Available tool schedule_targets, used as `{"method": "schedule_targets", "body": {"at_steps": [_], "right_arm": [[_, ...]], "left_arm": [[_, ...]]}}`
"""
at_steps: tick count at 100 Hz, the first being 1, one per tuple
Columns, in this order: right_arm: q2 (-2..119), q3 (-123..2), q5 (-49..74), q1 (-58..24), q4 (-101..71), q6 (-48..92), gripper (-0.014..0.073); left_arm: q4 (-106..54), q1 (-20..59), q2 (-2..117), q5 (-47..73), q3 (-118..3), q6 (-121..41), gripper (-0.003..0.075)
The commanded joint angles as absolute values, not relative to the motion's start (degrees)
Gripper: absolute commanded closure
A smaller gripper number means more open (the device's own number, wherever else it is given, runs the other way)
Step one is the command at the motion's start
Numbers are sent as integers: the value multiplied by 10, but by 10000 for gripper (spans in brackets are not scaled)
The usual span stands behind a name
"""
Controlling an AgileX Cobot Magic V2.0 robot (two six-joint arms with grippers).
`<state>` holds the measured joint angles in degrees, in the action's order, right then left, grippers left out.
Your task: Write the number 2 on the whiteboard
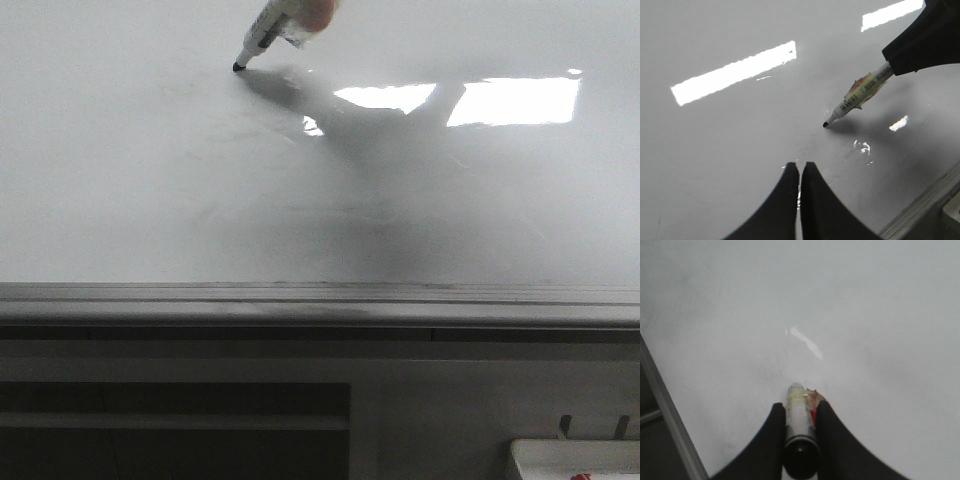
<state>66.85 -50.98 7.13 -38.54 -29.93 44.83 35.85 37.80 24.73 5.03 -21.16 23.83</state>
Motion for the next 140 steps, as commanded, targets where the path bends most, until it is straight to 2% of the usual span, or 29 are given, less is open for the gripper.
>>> {"method": "schedule_targets", "body": {"at_steps": [1,23,45,83,123,140], "right_arm": [[651,-531,17,-375,-291,449,672],[620,-523,98,-316,-292,449,654],[614,-486,163,-314,-314,428,654],[667,-474,106,-404,-325,428,654],[568,-409,181,-291,-303,428,654],[555,-407,182,-293,-321,428,654]], "left_arm": [[354,379,249,9,-229,247,741],[354,379,249,9,-229,247,741],[354,379,249,9,-229,247,741],[356,379,249,9,-229,247,741],[368,379,249,9,-229,247,741],[397,379,249,0,-229,245,741]]}}
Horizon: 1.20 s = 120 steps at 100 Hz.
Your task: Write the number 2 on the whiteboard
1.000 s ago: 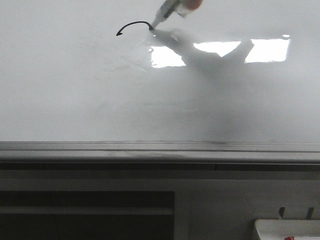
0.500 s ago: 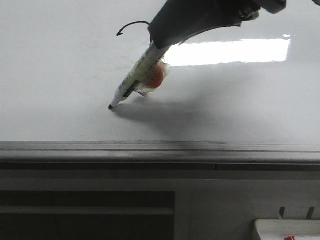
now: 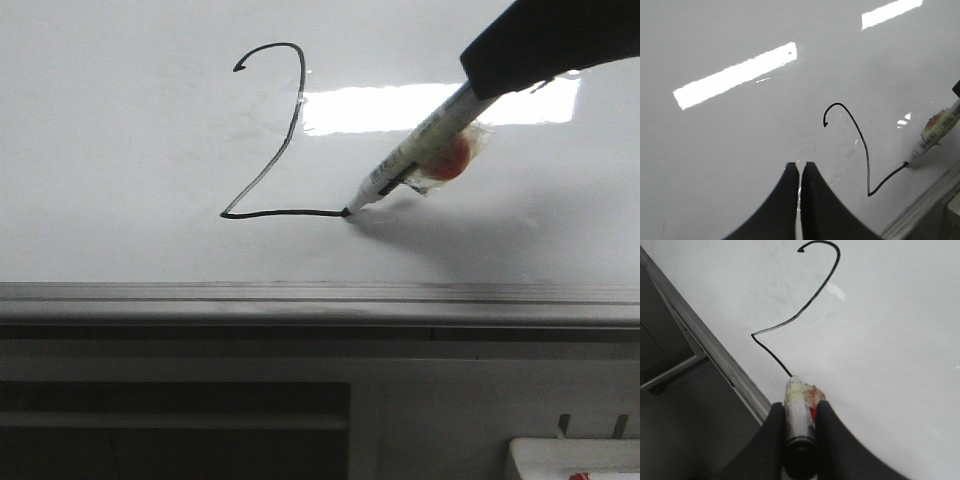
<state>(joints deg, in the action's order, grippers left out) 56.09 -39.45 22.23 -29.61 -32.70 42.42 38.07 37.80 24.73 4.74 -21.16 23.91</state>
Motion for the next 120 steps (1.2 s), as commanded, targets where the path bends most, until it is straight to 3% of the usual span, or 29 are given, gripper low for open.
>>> {"method": "schedule_targets", "body": {"at_steps": [1,27,41,49,54,120], "right_arm": [[555,-407,182,-294,-323,428,655],[559,-445,191,-403,-326,489,654],[597,-483,185,-465,-307,490,655],[629,-509,185,-482,-291,490,655],[649,-522,185,-486,-291,490,655],[701,-587,179,-538,-280,490,655]], "left_arm": [[400,379,249,-4,-229,245,741],[421,379,282,-75,-216,242,725],[521,379,333,-167,-204,242,543],[538,379,371,-175,-204,242,416],[538,379,386,-169,-204,242,380],[591,381,438,-132,-203,242,375]]}}
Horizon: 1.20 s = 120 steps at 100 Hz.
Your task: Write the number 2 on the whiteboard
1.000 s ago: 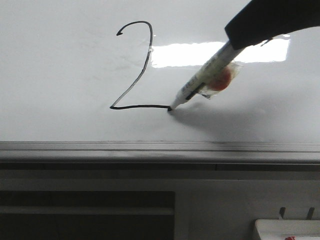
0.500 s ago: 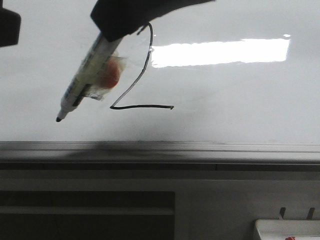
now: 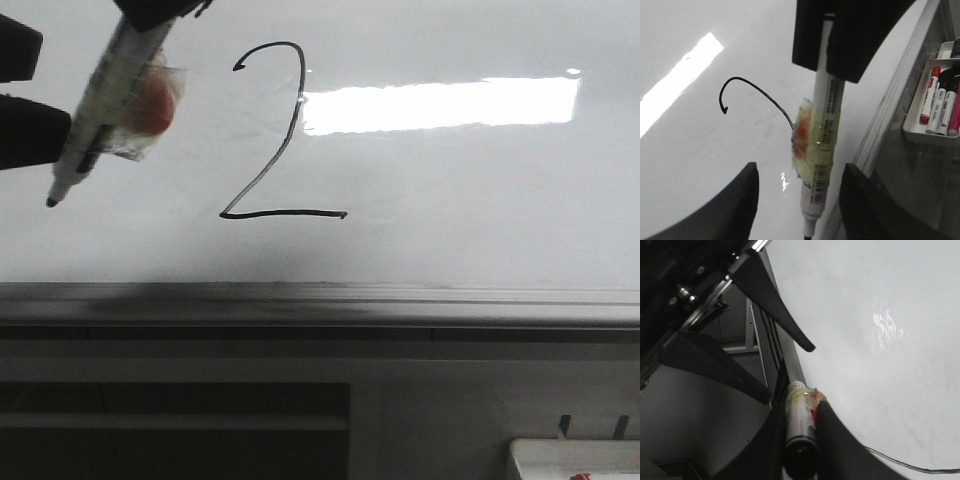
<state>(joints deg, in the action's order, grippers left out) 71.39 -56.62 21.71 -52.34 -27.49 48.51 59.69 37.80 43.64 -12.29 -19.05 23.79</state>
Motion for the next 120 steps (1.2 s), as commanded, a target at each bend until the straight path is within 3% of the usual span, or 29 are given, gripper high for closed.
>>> {"method": "schedule_targets", "body": {"at_steps": [1,42,49,60,85,89,94,107,113,120], "right_arm": [[701,-587,178,-539,-280,490,655],[701,-587,148,-560,-280,490,655],[701,-587,148,-560,-280,490,655],[701,-587,149,-560,-286,490,655],[701,-587,147,-560,-310,490,649],[701,-587,148,-560,-310,490,608],[701,-587,148,-560,-310,490,497],[701,-587,94,-559,-310,489,11],[701,-587,43,-555,-309,489,-68],[694,-587,-6,-546,-301,489,-57]], "left_arm": [[591,381,438,-129,-203,242,375],[606,381,438,-96,-191,242,468],[611,381,438,-96,-190,242,538],[633,381,438,-99,-190,242,736],[633,381,438,-99,-190,242,741],[633,381,438,-99,-190,242,741],[633,381,438,-100,-190,242,741],[599,381,438,-114,-190,242,741],[528,381,438,-125,-190,242,741],[416,381,438,-139,-190,242,741]]}}
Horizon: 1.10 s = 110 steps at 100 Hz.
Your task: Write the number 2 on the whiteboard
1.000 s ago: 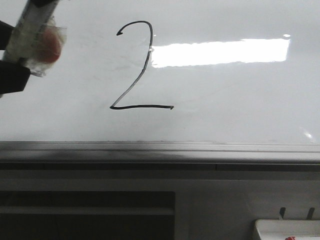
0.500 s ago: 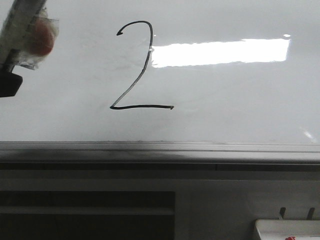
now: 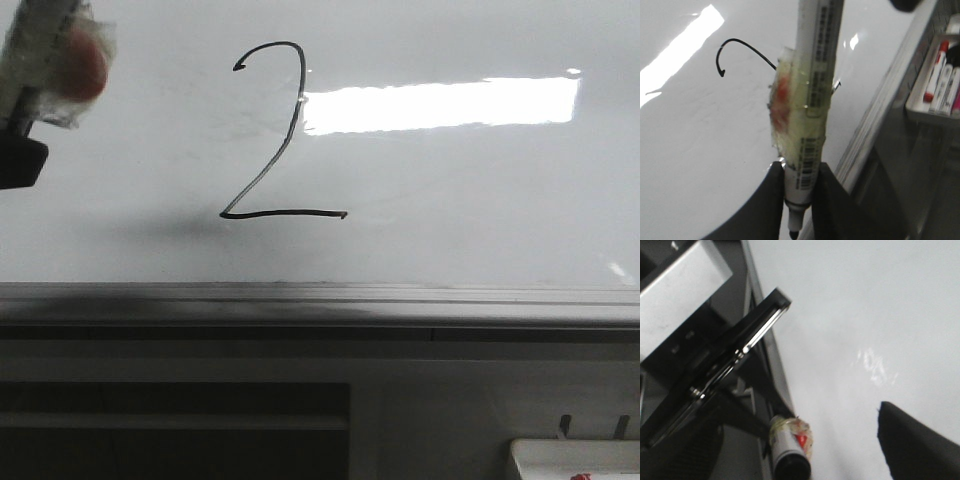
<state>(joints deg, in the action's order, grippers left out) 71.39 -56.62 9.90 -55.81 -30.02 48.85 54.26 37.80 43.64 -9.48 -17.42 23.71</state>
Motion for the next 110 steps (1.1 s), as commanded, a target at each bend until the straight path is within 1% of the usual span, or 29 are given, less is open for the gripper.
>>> {"method": "schedule_targets", "body": {"at_steps": [1,9,14,21,26,46,59,80,110], "right_arm": [[693,-587,-16,-546,-301,489,-50],[675,-587,-68,-531,-301,489,-3],[665,-587,-84,-525,-301,489,22],[647,-587,-94,-516,-301,489,50],[634,-587,-94,-512,-301,489,60],[608,-587,-90,-508,-301,489,60],[606,-587,-81,-508,-301,489,60],[606,-587,-68,-508,-301,489,60],[606,-587,-55,-508,-301,489,60]], "left_arm": [[402,381,438,-139,-190,242,741],[213,381,442,-141,-190,242,741],[131,381,451,-141,-190,242,741],[47,381,470,-145,-190,242,741],[19,381,488,-153,-190,242,741],[-14,381,572,-162,-210,271,741],[-14,381,606,-121,-243,271,741],[-15,379,624,-76,-270,271,741],[-15,379,624,-69,-271,271,741]]}}
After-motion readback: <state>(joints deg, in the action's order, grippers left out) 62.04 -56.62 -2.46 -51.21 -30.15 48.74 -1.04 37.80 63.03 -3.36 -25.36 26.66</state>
